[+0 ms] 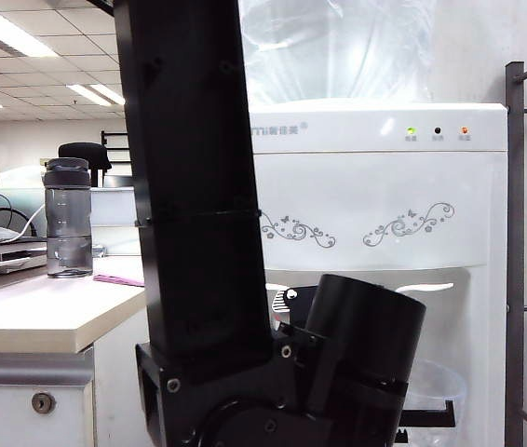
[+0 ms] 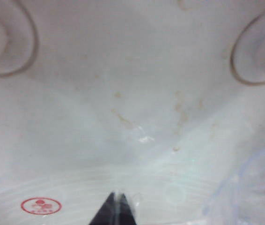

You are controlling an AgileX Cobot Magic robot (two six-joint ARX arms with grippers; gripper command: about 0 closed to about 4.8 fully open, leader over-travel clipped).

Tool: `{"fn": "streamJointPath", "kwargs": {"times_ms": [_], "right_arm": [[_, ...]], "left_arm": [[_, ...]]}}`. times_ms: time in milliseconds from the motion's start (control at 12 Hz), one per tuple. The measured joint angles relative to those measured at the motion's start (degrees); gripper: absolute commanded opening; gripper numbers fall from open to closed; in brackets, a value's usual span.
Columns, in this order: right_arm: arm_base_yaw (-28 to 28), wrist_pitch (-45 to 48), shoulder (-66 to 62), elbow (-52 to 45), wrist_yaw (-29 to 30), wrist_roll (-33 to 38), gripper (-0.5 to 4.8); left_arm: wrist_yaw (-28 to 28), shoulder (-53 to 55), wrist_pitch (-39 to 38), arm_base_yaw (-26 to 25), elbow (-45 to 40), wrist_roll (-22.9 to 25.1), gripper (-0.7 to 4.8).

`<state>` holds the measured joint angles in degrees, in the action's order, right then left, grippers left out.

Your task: Pick up the plastic mug from the left desk, go to the cold water outlet of the water dispenser, press the vertical switch to get some water, then put the mug back on the desk.

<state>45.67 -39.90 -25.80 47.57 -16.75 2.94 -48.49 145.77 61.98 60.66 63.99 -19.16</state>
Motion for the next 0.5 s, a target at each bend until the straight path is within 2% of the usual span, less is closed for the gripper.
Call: {"fn": "streamJointPath", "kwargs": {"times_ms": [501], "right_arm": [[0.02,0.0,0.0,0.0,0.0,0.0,-0.01]], "left_arm": [[0.02,0.0,2.49,0.0,0.02,0.02,-0.05]]}}
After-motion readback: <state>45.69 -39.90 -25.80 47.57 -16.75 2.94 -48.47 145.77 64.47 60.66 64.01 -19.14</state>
